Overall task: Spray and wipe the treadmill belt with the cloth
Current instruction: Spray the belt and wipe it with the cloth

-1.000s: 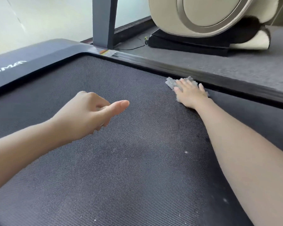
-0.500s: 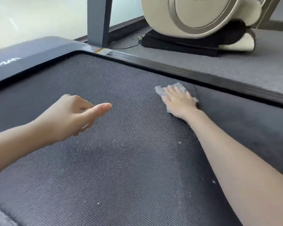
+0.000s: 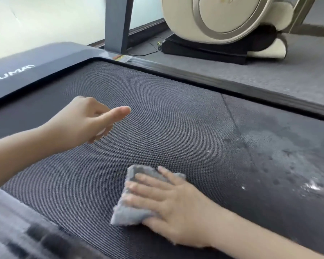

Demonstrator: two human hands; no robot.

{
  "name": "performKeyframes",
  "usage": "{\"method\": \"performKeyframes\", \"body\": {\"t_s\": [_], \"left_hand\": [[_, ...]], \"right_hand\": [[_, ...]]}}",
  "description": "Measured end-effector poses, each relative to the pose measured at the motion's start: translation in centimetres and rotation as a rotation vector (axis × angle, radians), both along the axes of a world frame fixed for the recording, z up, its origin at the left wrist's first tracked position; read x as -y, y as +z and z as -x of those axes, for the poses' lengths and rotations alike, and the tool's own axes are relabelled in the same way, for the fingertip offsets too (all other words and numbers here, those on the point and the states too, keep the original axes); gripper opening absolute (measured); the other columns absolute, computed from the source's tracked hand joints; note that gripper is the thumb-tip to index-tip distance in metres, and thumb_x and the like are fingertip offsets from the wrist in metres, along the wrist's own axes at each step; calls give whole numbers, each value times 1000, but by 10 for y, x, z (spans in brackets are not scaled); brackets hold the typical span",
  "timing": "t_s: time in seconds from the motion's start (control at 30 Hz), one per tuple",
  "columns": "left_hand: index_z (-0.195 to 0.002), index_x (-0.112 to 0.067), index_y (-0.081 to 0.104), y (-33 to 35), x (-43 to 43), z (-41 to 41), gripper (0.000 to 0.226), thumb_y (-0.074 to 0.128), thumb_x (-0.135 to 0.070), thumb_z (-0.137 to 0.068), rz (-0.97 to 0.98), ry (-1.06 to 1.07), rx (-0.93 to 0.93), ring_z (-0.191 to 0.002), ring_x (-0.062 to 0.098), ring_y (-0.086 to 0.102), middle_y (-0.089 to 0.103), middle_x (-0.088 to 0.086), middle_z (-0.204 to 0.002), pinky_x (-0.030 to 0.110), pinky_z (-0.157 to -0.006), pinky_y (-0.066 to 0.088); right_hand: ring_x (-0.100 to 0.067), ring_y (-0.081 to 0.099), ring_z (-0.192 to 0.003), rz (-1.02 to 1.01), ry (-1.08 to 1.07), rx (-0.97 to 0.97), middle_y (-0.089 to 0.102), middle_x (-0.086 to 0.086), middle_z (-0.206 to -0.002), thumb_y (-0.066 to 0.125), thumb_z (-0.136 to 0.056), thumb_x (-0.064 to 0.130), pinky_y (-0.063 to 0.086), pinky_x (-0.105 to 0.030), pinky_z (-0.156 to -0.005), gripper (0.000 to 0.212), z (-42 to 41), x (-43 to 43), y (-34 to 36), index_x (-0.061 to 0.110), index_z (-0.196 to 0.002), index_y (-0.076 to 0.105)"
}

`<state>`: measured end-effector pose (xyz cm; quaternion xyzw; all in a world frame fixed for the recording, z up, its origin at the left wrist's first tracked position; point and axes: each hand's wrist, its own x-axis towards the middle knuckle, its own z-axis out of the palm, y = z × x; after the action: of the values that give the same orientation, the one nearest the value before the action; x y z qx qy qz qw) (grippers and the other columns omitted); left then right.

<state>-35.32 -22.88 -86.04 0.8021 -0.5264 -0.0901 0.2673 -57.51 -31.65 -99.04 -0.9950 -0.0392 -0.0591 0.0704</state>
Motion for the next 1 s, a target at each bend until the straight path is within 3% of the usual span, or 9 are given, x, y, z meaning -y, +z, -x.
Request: {"method": "performKeyframes", "body": {"t_s": [0.13,0.27,0.37,0.5,0.6,0.67,0.77,0.9,1.0], "left_hand": [[-49,-1,53,-3,-8,4,86,36,-83,-71,-12,4,-17,-37,16,51,57,12,-44,12,-46,40],[-52,4,52,-1,-9,7,90,37,-82,-72,-13,2,-6,-47,29,57,58,15,-47,20,-52,46],[-46,-3,49,-1,-6,10,84,37,-82,-73,-2,-1,-10,-42,23,55,57,15,-47,30,-57,48],[-41,-10,48,-6,-1,17,79,41,-79,-80,20,-9,-45,-40,15,51,57,12,-44,25,-56,43],[-44,-4,51,-7,2,22,78,43,-71,-84,28,-17,-46,-39,15,52,56,12,-43,17,-52,43],[-42,-7,50,-8,2,25,75,44,-69,-85,34,-27,-42,-38,16,52,56,12,-42,16,-52,43],[-40,-11,47,-10,-5,24,74,44,-72,-83,42,-40,-56,-38,17,52,56,13,-43,15,-51,43],[-40,-11,45,-14,-16,22,77,43,-76,-82,24,-53,-49,-37,14,49,53,7,-39,15,-51,43],[-41,-12,46,-17,-25,20,78,41,-81,-77,2,-61,-49,-36,12,49,53,4,-38,15,-49,42]], "right_hand": [[-4,-5,-146,46,-401,-90,6,18,-158,7,-90,49,1,-40,-119,62,-1,99,9,39,-150,14],[-13,3,-147,-21,-938,-163,8,6,-160,17,-100,39,5,-45,-119,53,17,203,14,28,-152,12],[-14,-4,-147,-47,-1067,-223,-1,7,-161,14,-101,40,-2,-45,-119,54,11,211,8,26,-153,7],[-13,1,-147,22,-793,-104,6,7,-161,3,-91,50,4,-46,-119,66,-13,144,9,26,-152,12],[-6,-9,-146,-43,-441,-76,3,12,-160,1,-84,54,-9,-37,-116,72,-19,56,14,32,-152,12],[-5,-12,-145,-72,-243,-94,4,14,-159,7,-88,53,-14,-36,-117,67,-17,1,14,33,-151,14],[-9,2,-147,-60,-32,-26,20,11,-158,28,-96,47,-2,-40,-118,55,3,-42,10,31,-149,27],[-7,8,-147,7,41,-23,22,14,-157,32,-99,46,11,-43,-117,51,35,-34,7,34,-148,28],[-5,4,-146,25,-76,-52,18,12,-157,25,-99,47,0,-38,-117,52,40,-6,8,33,-149,26]]}}
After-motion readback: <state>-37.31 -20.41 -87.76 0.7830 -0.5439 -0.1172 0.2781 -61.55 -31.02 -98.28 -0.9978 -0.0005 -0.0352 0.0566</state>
